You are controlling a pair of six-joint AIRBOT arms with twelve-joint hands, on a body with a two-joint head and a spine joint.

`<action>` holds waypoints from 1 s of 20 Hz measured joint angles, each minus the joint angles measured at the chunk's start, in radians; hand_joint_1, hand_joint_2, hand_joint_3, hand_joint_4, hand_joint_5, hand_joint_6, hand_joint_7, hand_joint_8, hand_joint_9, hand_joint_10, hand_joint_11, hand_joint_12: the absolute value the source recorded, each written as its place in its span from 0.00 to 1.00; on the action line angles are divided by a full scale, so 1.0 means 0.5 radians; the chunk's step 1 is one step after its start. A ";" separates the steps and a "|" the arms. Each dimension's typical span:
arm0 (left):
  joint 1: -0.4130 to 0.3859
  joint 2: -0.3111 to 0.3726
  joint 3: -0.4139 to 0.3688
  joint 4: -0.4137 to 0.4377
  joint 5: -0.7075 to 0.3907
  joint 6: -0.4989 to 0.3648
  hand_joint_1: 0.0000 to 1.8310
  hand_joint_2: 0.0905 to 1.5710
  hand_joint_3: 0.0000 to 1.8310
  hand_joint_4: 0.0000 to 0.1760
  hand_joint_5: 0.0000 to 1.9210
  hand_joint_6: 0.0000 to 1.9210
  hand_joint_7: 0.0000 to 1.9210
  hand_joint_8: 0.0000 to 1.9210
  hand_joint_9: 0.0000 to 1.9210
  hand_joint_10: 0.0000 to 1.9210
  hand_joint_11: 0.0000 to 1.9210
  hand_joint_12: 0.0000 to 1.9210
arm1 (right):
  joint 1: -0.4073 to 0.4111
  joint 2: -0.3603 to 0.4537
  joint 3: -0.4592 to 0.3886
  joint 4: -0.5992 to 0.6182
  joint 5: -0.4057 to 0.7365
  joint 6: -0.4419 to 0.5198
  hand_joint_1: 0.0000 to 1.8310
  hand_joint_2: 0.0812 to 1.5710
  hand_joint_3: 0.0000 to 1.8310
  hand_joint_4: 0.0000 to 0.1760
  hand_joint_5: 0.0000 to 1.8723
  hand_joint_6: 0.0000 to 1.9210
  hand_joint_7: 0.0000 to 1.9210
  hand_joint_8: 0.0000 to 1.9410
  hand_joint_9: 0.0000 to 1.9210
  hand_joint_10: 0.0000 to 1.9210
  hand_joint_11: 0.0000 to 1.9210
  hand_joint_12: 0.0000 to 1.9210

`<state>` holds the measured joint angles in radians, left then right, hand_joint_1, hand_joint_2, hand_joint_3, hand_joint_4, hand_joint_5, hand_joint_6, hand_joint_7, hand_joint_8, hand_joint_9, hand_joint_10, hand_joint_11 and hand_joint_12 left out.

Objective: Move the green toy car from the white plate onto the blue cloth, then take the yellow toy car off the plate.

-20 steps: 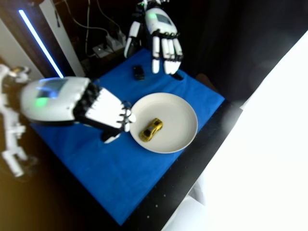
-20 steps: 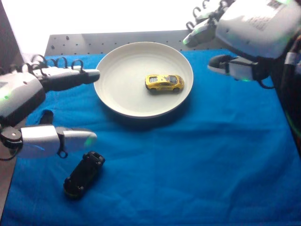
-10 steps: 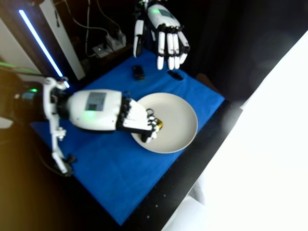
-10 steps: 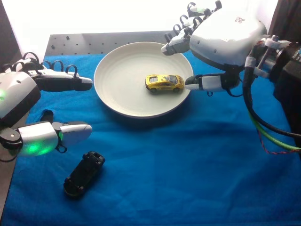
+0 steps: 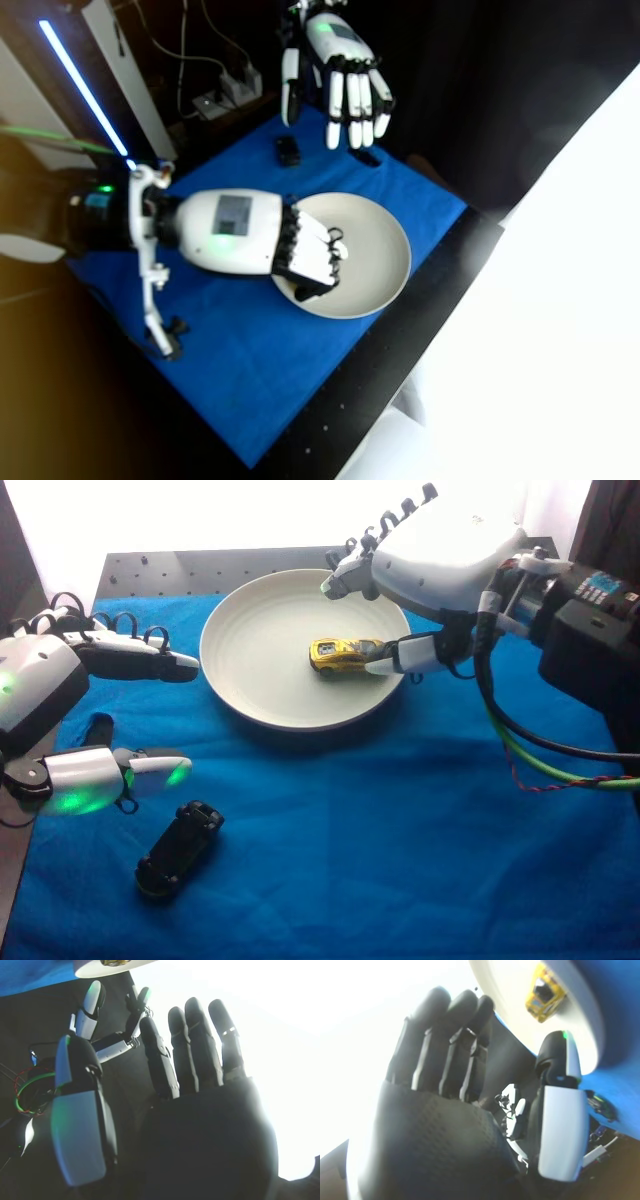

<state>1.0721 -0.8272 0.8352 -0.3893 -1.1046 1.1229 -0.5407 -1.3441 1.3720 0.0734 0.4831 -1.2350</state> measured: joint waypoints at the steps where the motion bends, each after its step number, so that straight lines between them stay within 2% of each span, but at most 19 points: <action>1: 0.000 -0.002 0.000 0.002 -0.001 0.000 0.40 0.63 0.00 0.59 0.38 0.00 0.30 0.00 0.27 0.01 0.00 0.61 | 0.004 -0.011 0.005 0.003 -0.008 0.000 0.51 0.59 0.00 0.00 0.43 0.02 0.34 0.37 0.29 0.62 0.21 0.91; 2: 0.000 -0.009 0.005 0.006 -0.002 -0.001 0.40 0.63 0.00 0.64 0.38 0.00 0.30 0.00 0.27 0.01 0.00 0.62 | 0.009 -0.024 0.021 0.002 -0.004 0.000 0.51 0.59 0.00 0.00 0.43 0.01 0.37 0.27 0.30 0.54 0.20 0.87; 3: 0.000 -0.011 0.004 0.005 0.003 -0.001 0.40 0.63 0.00 0.64 0.38 0.00 0.30 0.00 0.27 0.01 0.00 0.62 | 0.015 -0.039 0.034 0.003 -0.008 0.000 0.51 0.59 0.00 0.00 0.43 0.01 0.37 0.27 0.30 0.54 0.20 0.87; 4: 0.000 -0.011 0.004 0.005 0.003 0.000 0.40 0.63 0.00 0.63 0.38 0.00 0.31 0.00 0.27 0.01 0.00 0.62 | 0.025 -0.057 0.050 0.002 -0.021 0.000 0.51 0.58 0.00 0.00 0.43 0.00 0.40 0.59 0.38 0.82 0.36 0.97; 5: 0.000 -0.011 0.005 0.004 -0.001 0.000 0.42 0.63 0.00 0.55 0.39 0.00 0.31 0.01 0.28 0.01 0.00 0.62 | 0.027 -0.069 0.061 0.003 -0.022 0.000 0.50 0.58 0.00 0.00 0.43 0.00 0.40 0.65 0.41 0.84 0.40 0.99; 6: 0.000 -0.011 0.005 0.004 -0.001 0.000 0.42 0.63 0.00 0.55 0.39 0.00 0.31 0.01 0.28 0.01 0.00 0.62 | 0.027 -0.077 0.071 0.002 -0.022 0.000 0.50 0.58 0.00 0.00 0.43 0.00 0.40 0.65 0.41 0.84 0.40 0.99; 7: 0.000 -0.011 0.004 0.005 0.001 0.000 0.43 0.63 0.00 0.60 0.39 0.00 0.31 0.00 0.28 0.01 0.00 0.62 | 0.027 -0.086 0.080 0.004 -0.037 0.001 0.48 0.59 0.00 0.00 0.41 0.00 0.37 0.61 0.38 0.79 0.36 0.99; 8: 0.000 -0.011 0.004 0.005 0.000 0.000 0.44 0.63 0.00 0.55 0.39 0.00 0.31 0.00 0.28 0.01 0.00 0.62 | 0.027 -0.091 0.088 0.004 -0.067 0.000 0.48 0.60 0.00 0.00 0.41 0.00 0.33 0.54 0.32 0.74 0.28 0.98; 9: 0.000 -0.011 0.004 0.004 -0.001 0.000 0.44 0.63 0.00 0.55 0.39 0.00 0.31 0.00 0.28 0.01 0.00 0.62 | 0.027 -0.093 0.099 0.002 -0.079 0.000 0.48 0.60 0.00 0.00 0.41 0.00 0.33 0.54 0.32 0.74 0.28 0.98; 11: 0.000 -0.011 0.004 0.005 0.000 -0.001 0.43 0.63 0.00 0.55 0.39 0.00 0.31 0.00 0.28 0.01 0.00 0.63 | 0.027 -0.097 0.121 0.010 -0.100 0.000 0.51 0.60 0.00 0.00 0.41 0.00 0.35 0.62 0.36 0.81 0.35 1.00; 12: 0.000 -0.011 0.004 0.005 -0.001 0.000 0.42 0.63 0.00 0.68 0.39 0.00 0.31 0.00 0.27 0.00 0.00 0.61 | 0.027 -0.097 0.124 0.011 -0.101 0.000 0.50 0.60 0.00 0.00 0.41 0.00 0.34 0.55 0.34 0.75 0.31 0.98; 13: 0.000 -0.011 0.004 0.003 -0.001 0.000 0.42 0.63 0.00 0.66 0.39 0.00 0.31 0.00 0.27 0.00 0.00 0.61 | 0.027 -0.097 0.128 0.014 -0.101 0.000 0.50 0.61 0.00 0.00 0.40 0.00 0.36 0.43 0.33 0.65 0.27 0.94; 14: 0.000 -0.011 0.004 0.003 -0.001 0.000 0.42 0.63 0.00 0.60 0.39 0.00 0.32 0.00 0.27 0.00 0.00 0.61 | 0.027 -0.097 0.133 0.017 -0.111 0.000 0.50 0.61 0.00 0.00 0.41 0.00 0.37 0.30 0.32 0.54 0.23 0.88; 15: 0.000 -0.011 0.004 0.004 -0.001 0.000 0.43 0.63 0.00 0.50 0.39 0.00 0.32 0.00 0.28 0.01 0.00 0.65 | 0.027 -0.100 0.136 0.018 -0.118 0.000 0.51 0.62 0.00 0.00 0.42 0.00 0.40 0.23 0.33 0.51 0.23 0.87; 16: 0.000 -0.011 0.004 0.004 -0.001 0.000 0.43 0.63 0.00 0.49 0.39 0.00 0.32 0.00 0.29 0.01 0.00 0.66 | 0.027 -0.108 0.146 0.019 -0.124 0.000 0.51 0.62 0.00 0.00 0.42 0.00 0.41 0.22 0.34 0.52 0.24 0.87; 18: 0.000 -0.011 0.004 0.002 -0.001 0.000 0.41 0.63 0.00 0.54 0.39 0.00 0.31 0.00 0.28 0.00 0.00 0.65 | 0.027 -0.117 0.152 0.024 -0.127 0.000 0.50 0.61 0.00 0.00 0.42 0.00 0.43 0.15 0.35 0.46 0.24 0.83; 19: 0.000 -0.011 0.004 0.000 -0.002 0.000 0.41 0.63 0.00 0.50 0.39 0.00 0.31 0.00 0.29 0.01 0.01 0.66 | 0.027 -0.122 0.153 0.025 -0.128 0.000 0.49 0.61 0.00 0.00 0.42 0.00 0.44 0.13 0.35 0.47 0.25 0.83; 20: 0.000 -0.011 0.004 0.002 -0.003 -0.001 0.41 0.63 0.00 0.53 0.39 0.00 0.31 0.00 0.29 0.01 0.01 0.66 | 0.027 -0.125 0.153 0.024 -0.131 0.000 0.49 0.61 0.00 0.00 0.41 0.00 0.45 0.11 0.36 0.46 0.25 0.83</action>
<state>1.0721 -0.8330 0.8371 -0.3885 -1.1061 1.1225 -0.5270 -1.4067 1.4487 0.0856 0.4175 -1.2350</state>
